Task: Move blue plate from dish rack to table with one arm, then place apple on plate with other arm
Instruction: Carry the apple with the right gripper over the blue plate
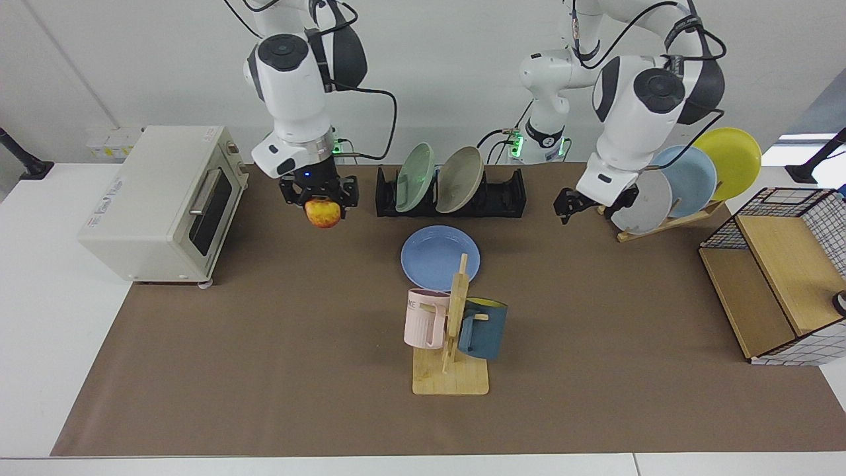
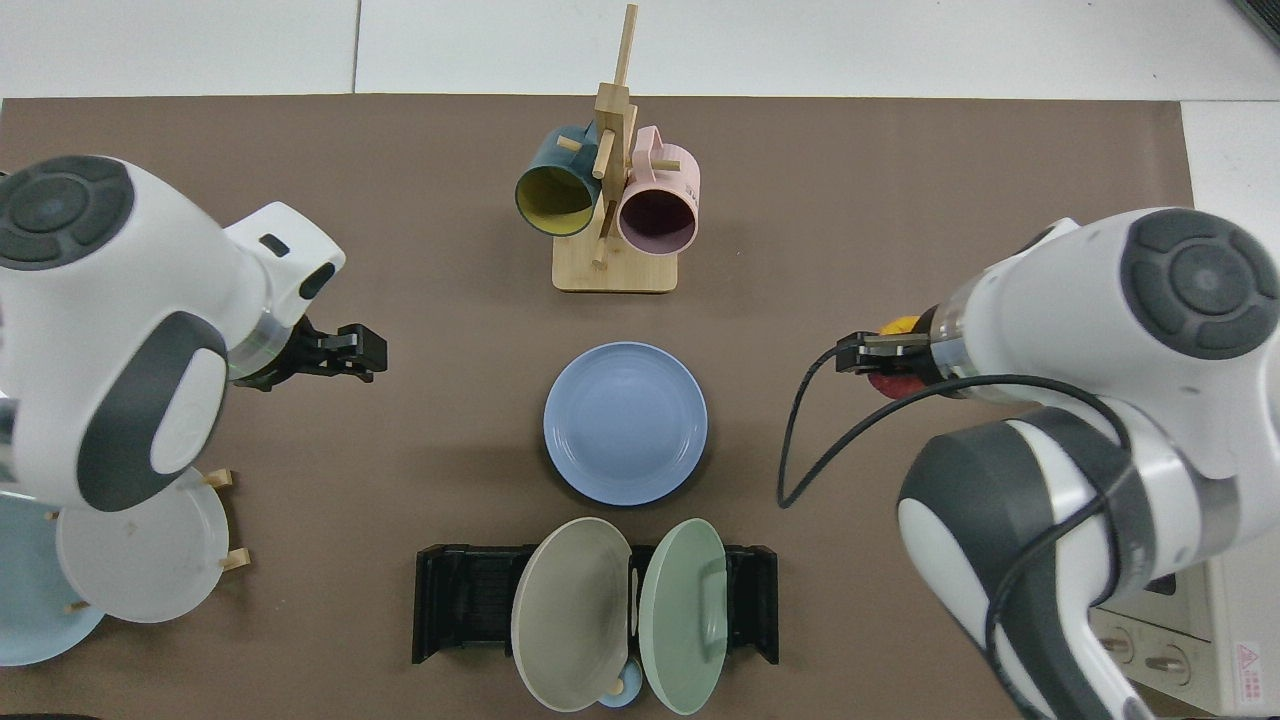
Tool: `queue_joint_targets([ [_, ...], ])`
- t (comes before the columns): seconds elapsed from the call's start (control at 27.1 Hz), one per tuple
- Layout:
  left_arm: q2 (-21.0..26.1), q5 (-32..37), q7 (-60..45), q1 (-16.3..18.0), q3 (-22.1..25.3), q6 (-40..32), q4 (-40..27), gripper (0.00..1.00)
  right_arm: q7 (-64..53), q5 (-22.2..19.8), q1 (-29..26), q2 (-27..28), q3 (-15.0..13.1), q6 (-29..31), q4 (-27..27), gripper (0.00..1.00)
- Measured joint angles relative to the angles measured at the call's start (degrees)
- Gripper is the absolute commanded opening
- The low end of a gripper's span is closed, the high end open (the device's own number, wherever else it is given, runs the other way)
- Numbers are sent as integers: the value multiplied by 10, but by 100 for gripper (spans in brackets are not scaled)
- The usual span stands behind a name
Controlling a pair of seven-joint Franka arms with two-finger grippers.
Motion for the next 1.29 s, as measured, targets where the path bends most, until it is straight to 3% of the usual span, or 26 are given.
queue_joint_targets([
  [0.22,-11,0,64,1,42,-46,38,100,79,4,62,43,2,14,20,0],
  [0.55,-49,-8,157,1,108,-64,45,100,157,12,138,128,2,88,37,0],
  [0.92,-54,-44,163,1,110,-62,44,100,200,19,176,229,2,162,51,0],
  [1.22,-54,-52,163,1,113,-62,44,100,207,47,177,265,0,197,59,0],
  [1.25,-54,-52,163,1,113,-62,44,100,207,49,178,266,0,197,59,3],
  [1.29,-54,-52,163,1,112,-62,44,100,207,52,179,267,0,197,60,35],
])
